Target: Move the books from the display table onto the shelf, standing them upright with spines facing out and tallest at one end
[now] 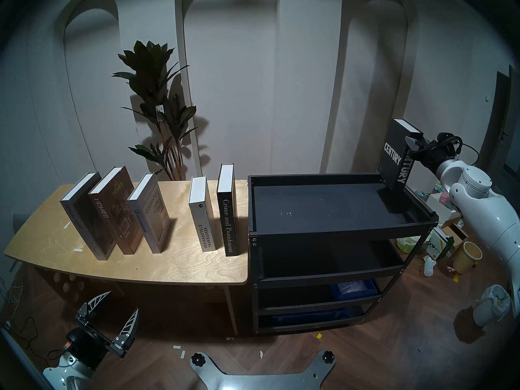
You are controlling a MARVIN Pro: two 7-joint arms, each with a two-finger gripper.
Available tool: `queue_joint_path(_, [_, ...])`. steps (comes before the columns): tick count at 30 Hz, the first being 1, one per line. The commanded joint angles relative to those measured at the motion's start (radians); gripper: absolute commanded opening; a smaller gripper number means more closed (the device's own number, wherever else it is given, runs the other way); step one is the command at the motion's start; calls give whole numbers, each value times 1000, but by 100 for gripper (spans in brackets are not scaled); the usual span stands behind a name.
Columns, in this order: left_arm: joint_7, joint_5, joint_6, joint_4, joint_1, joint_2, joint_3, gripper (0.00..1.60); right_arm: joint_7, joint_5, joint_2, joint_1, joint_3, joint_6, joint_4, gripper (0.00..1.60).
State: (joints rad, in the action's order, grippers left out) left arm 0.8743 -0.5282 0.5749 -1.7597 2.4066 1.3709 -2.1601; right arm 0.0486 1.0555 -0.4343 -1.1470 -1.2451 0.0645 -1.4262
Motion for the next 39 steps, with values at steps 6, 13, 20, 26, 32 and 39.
queue_joint_path(6, [2, 0, 0, -15, 0, -2, 1, 160, 79, 49, 35, -52, -41, 68, 24, 0])
queue_joint_path(13, [1, 0, 0, -14, 0, -3, 1, 160, 121, 90, 93, -93, -72, 59, 31, 0])
queue_joint_path(20, [1, 0, 0, -15, 1, -3, 1, 160, 153, 124, 108, -133, -89, 68, 66, 0])
queue_joint_path(26, [1, 0, 0, -15, 1, -3, 1, 160, 197, 124, 104, -127, -82, 64, 106, 0])
queue_joint_path(32, [0, 0, 0, -15, 1, -3, 1, 160, 238, 111, 86, -96, -65, 51, 144, 0])
queue_joint_path(39, [0, 0, 0, -15, 1, -4, 2, 160, 275, 97, 62, -69, -45, 54, 197, 0])
